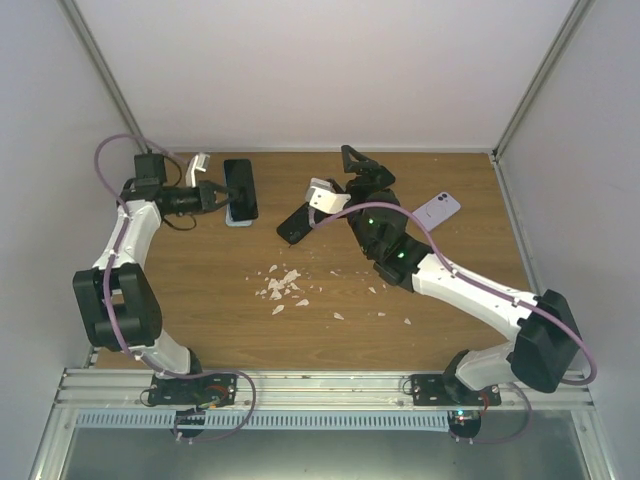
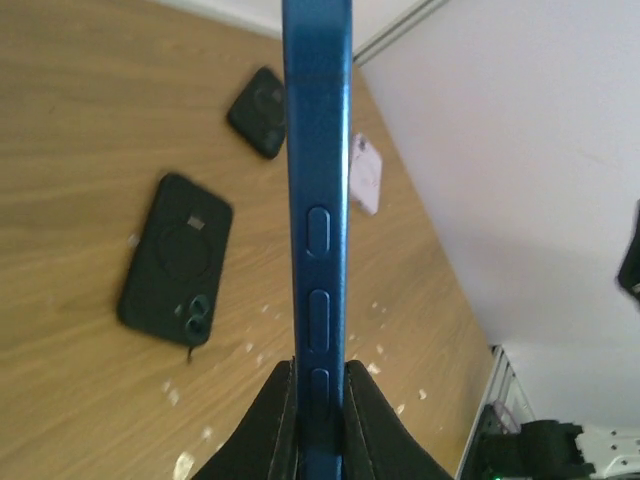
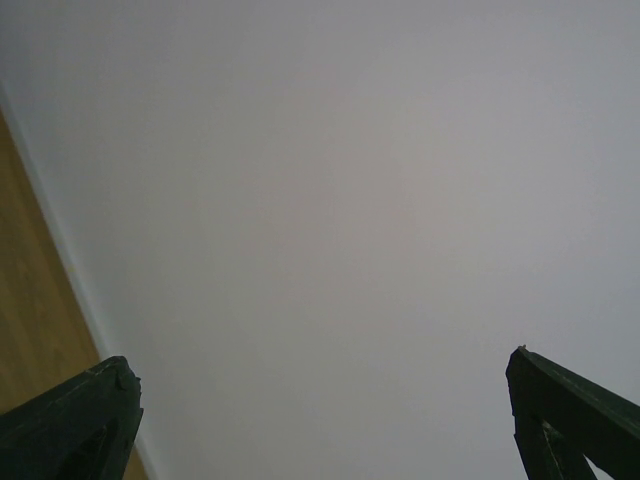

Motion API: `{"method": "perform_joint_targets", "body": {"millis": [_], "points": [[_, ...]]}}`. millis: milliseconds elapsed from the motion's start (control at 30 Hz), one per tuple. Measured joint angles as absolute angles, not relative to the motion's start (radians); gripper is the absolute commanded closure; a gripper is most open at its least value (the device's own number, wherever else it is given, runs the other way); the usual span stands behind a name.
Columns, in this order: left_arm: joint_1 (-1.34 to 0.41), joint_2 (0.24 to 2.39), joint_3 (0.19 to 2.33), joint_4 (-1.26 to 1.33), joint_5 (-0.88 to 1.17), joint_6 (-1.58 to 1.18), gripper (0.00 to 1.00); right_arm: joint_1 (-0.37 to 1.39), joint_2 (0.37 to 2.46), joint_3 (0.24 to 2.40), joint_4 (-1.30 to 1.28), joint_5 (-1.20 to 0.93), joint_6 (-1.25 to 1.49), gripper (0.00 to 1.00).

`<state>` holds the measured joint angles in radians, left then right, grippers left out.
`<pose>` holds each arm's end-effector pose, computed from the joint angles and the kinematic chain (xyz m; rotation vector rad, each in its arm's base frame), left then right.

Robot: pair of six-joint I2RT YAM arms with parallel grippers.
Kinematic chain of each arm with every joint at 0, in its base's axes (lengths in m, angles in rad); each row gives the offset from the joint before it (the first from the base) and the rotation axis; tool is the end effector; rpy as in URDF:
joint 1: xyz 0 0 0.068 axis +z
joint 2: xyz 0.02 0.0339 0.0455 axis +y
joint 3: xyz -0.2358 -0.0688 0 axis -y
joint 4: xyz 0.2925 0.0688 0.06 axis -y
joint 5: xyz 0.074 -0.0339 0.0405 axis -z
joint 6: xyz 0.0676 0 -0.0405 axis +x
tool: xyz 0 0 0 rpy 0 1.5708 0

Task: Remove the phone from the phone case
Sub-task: Place the phone at the center of the board.

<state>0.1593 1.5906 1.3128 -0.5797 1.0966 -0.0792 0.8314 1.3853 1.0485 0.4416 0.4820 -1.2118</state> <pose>0.3956 0.0026 0.2474 0.2252 2.1468 -1.2531 0.2964 0.2785 0.3192 -1.0370 1.1018 -0.6588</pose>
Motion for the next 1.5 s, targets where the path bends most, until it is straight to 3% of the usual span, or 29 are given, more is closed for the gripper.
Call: {"method": "perform_joint_targets", "body": {"millis": [667, 1200, 1500], "points": [[0.273, 1.744, 1.073, -0.853, 0.941, 0.469, 1.00, 0.830, 1.393, 1.148, 0.234, 0.470, -1.048, 0.00], [0.293, 1.900, 1.068, -0.891, 0.926, 0.450, 0.99, 0.830, 1.404, 1.172, 0.201, 0.466, -1.031, 0.01], [0.310, 1.941, 1.083, -0.895, 0.925, 0.364, 0.94, 0.830, 1.404, 1.172, 0.199, 0.466, -1.031, 0.01]]}}
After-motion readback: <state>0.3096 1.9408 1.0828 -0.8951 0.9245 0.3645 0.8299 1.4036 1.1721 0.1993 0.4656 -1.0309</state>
